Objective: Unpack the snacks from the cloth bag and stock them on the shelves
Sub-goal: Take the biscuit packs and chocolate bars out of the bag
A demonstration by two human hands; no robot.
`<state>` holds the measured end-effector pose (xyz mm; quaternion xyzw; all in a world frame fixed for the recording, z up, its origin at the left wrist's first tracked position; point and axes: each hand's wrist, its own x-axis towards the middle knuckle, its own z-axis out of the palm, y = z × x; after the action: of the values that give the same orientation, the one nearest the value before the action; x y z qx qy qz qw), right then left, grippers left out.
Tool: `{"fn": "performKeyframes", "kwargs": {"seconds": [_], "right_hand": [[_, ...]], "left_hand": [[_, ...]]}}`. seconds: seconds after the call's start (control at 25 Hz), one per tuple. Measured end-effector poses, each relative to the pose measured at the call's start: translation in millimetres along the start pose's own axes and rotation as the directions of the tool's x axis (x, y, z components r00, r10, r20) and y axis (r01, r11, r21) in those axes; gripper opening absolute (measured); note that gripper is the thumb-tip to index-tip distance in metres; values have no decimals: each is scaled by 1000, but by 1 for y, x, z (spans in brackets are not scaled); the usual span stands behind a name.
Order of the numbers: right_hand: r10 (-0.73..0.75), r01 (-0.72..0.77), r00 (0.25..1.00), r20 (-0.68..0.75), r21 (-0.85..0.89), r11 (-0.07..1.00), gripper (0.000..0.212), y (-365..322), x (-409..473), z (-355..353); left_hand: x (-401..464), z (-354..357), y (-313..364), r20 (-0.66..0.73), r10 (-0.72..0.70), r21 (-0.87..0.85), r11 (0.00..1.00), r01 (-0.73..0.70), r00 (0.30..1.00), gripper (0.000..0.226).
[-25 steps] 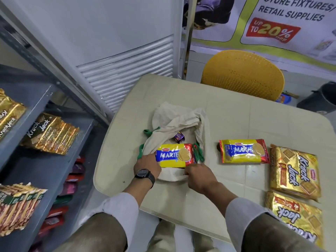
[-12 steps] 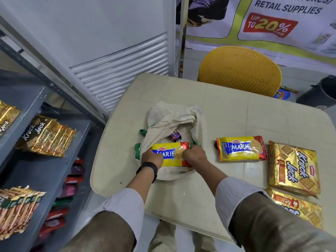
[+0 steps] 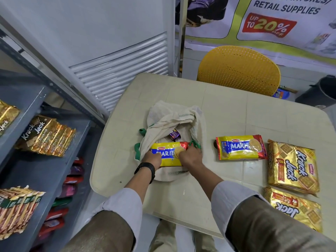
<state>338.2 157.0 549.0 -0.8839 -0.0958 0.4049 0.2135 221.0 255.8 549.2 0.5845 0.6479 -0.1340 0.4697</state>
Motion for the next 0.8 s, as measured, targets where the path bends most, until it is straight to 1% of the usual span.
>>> {"fn": "performKeyframes", "kwargs": {"seconds": [0.08, 0.16, 0.28, 0.32, 0.4, 0.48, 0.6, 0.72, 0.8], "right_hand": [[5, -3, 1000, -17, 133, 991, 46, 0, -4, -4], [-21, 42, 996, -87, 242, 969, 44, 1, -9, -9], [-110, 201, 970, -218, 458, 866, 25, -5, -20, -21], [-143, 247, 961, -238, 496, 832, 25, -12, -24, -27], [-190, 295, 951, -243, 536, 791, 38, -29, -27, -38], [-227, 341, 936, -267, 543, 767, 49, -47, -30, -51], [-241, 419, 895, -376, 519, 745, 55, -63, -43, -74], [-160, 438, 851, -500, 509, 741, 53, -43, -58, -100], [-81, 400, 841, -535, 515, 758, 54, -13, -67, -116]], "left_hand": [[-10, -5, 2, -19, 59, -17, 998, -59, 998, 41], [-23, -12, 9, -43, 160, -7, 987, -161, 986, 38], [-48, -25, 26, -99, 327, -42, 942, -332, 940, 47], [-56, -30, 34, -120, 355, -56, 930, -363, 927, 50], [-69, -42, 49, -156, 378, -63, 918, -392, 912, 55], [-82, -56, 63, -199, 433, -65, 889, -452, 879, 59], [-98, -68, 85, -242, 540, -98, 813, -574, 806, 65], [-115, -50, 106, -165, 601, -140, 770, -622, 782, 69], [-129, -24, 112, -92, 627, -138, 762, -633, 774, 72]]}}
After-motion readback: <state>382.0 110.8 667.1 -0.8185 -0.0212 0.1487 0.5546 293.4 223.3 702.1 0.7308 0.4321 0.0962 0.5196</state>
